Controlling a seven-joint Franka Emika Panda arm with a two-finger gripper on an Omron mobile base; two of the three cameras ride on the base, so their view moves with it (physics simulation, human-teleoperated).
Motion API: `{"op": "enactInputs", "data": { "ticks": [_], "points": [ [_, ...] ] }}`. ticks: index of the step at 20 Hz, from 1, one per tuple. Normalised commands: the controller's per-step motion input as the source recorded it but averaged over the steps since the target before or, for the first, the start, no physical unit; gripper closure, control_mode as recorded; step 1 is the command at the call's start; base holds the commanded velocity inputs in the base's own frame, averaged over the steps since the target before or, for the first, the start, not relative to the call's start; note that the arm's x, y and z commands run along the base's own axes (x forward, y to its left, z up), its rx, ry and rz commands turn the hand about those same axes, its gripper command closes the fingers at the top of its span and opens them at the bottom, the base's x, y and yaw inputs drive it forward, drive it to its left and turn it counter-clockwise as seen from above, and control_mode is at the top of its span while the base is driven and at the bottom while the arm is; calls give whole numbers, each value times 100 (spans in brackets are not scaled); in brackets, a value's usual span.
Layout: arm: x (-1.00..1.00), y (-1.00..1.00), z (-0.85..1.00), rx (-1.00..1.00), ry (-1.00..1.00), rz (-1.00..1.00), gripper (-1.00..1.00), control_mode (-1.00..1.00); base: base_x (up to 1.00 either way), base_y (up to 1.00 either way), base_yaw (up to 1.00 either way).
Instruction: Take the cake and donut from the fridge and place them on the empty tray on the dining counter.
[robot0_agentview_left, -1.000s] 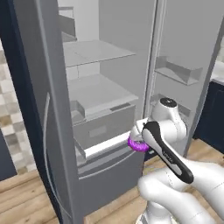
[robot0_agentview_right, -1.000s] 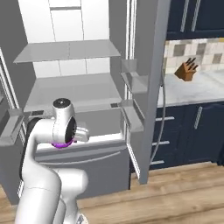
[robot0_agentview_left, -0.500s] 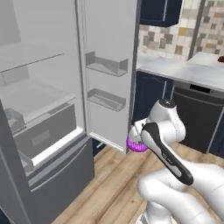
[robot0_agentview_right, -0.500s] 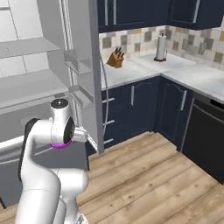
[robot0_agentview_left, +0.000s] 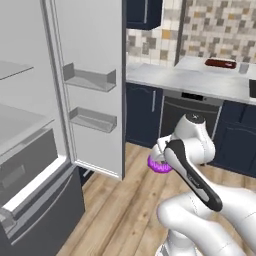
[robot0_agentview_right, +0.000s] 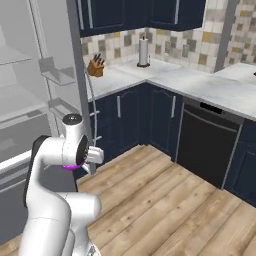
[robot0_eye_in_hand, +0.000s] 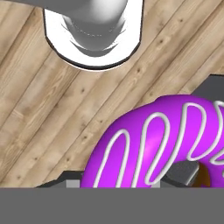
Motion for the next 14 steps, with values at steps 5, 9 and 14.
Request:
{"op": "enactInputs", "data": {
  "ticks": [5,9,14],
  "points": [
    [0,0,0,0,0,0,100,100,79,-9,-7],
    [0,0,0,0,0,0,100,100,89,-17,-4],
    [0,0,0,0,0,0,100,100,59,-61,-4]
  ]
}}
